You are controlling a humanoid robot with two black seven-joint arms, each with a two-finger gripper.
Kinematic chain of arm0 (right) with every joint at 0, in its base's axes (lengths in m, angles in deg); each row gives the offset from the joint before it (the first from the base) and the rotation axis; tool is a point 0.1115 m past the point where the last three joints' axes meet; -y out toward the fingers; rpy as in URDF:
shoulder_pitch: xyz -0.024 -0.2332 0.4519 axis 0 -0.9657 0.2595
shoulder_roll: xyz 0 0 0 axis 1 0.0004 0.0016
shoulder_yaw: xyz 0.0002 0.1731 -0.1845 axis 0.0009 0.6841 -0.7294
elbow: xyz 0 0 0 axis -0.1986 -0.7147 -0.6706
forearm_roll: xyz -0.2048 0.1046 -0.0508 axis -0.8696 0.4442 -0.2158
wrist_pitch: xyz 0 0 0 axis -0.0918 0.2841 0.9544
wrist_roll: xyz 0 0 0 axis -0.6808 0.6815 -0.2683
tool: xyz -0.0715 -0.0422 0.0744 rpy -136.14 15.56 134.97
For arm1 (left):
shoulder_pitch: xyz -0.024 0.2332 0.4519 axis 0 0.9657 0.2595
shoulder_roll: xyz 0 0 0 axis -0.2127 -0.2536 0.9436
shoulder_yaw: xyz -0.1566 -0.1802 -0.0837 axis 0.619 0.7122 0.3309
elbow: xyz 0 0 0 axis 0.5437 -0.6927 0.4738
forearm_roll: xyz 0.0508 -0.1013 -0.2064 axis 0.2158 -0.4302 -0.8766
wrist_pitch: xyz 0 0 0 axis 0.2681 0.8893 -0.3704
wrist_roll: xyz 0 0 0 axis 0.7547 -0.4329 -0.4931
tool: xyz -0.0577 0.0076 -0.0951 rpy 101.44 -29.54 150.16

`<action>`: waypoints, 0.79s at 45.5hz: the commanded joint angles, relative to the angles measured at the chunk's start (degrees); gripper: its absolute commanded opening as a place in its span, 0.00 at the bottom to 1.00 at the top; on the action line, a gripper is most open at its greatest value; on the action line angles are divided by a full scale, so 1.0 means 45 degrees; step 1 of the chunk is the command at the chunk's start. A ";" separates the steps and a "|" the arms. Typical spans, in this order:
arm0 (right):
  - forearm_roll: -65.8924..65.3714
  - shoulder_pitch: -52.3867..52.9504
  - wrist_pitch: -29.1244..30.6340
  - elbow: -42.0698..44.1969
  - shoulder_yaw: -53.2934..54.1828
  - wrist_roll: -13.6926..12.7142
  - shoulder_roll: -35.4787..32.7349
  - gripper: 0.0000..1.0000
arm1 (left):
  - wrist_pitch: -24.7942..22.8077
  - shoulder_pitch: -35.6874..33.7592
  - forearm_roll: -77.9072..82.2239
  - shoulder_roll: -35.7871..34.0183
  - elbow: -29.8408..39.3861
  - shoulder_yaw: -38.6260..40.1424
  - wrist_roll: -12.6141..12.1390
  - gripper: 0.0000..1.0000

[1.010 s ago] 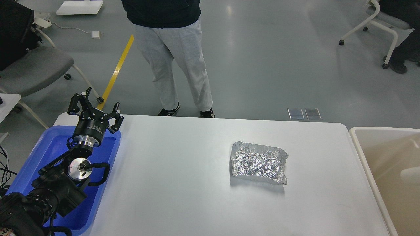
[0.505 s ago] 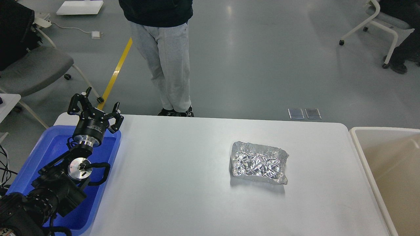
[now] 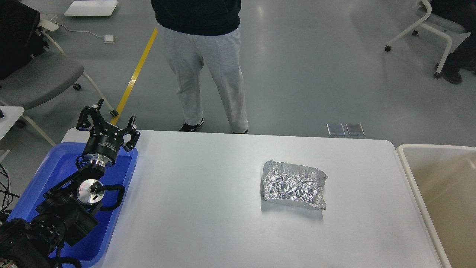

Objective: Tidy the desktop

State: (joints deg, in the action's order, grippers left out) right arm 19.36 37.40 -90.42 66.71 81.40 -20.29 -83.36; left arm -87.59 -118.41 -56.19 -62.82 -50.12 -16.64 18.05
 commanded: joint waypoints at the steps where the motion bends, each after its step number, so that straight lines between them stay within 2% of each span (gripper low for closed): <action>1: 0.0008 0.0124 0.1152 -0.0019 0.0224 -0.0065 -0.0114 1.00 | 0.0000 0.0000 0.0001 0.0000 0.0000 0.0000 0.0001 1.00; 6: 0.0338 0.0690 0.2559 -0.0019 0.0888 -0.0065 -0.0251 1.00 | 0.0000 0.0000 0.0001 0.0000 -0.0001 0.0000 0.0001 1.00; 11: 0.1919 0.1432 0.3615 -0.0058 0.2119 -0.0065 -0.0661 1.00 | 0.0000 0.0000 0.0001 0.0000 0.0000 0.0000 0.0001 1.00; 19: 0.3521 0.1960 0.5509 -0.0331 0.2744 -0.0026 -0.1090 1.00 | 0.0000 0.0000 0.0001 0.0000 0.0000 0.0019 0.0001 1.00; 23: 0.4654 0.2058 0.6018 -0.0896 0.3330 0.0013 -0.1558 1.00 | 0.0000 0.0000 0.0001 0.0000 0.0000 0.0000 0.0001 1.00; 28: 0.4910 0.2078 0.6292 -0.2884 0.4247 0.0033 -0.2319 1.00 | 0.0000 0.0000 0.0001 0.0000 0.0000 0.0000 0.0001 1.00; 36: 0.4852 0.1610 0.6254 -0.8353 0.6219 0.0033 -0.3962 1.00 | 0.0000 0.0000 0.0001 0.0000 0.0000 0.0019 0.0001 1.00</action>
State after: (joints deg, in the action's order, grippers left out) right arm 38.63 45.72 -64.72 51.22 99.88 -20.23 -94.07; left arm -87.59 -118.41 -56.20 -62.82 -50.11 -16.59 18.06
